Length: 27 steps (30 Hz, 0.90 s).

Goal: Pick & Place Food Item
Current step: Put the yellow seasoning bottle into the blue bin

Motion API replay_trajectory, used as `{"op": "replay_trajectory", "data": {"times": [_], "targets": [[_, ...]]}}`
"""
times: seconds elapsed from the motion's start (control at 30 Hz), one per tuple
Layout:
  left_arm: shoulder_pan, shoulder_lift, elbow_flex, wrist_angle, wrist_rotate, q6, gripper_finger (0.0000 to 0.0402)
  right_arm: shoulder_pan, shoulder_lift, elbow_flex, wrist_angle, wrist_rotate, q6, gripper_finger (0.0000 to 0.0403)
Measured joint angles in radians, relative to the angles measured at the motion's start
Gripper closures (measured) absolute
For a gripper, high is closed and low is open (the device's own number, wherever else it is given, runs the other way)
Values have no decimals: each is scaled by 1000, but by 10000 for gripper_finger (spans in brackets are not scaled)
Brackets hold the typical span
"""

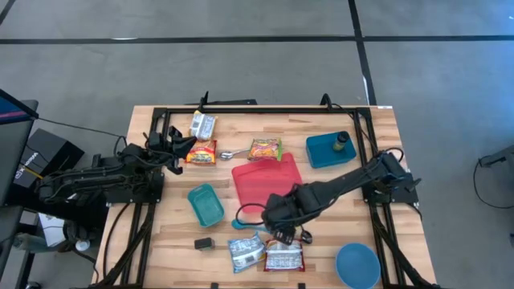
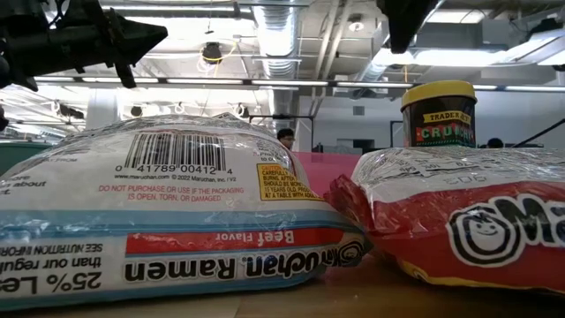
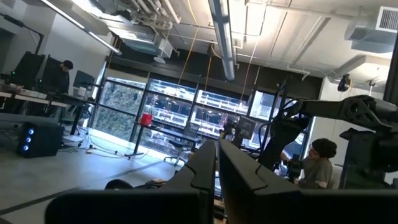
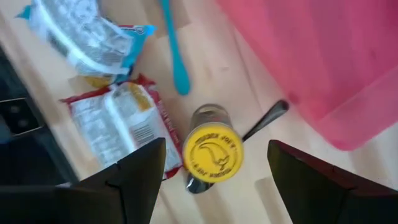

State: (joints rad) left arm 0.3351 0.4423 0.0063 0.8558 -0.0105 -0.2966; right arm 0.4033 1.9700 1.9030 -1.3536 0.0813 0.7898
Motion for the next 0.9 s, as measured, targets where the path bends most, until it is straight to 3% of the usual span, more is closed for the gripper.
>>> {"op": "replay_trajectory", "data": {"times": [0.9], "targets": [[0,0,0,-3,0,0,389,0,-6,-122,34,-3,25,127]]}}
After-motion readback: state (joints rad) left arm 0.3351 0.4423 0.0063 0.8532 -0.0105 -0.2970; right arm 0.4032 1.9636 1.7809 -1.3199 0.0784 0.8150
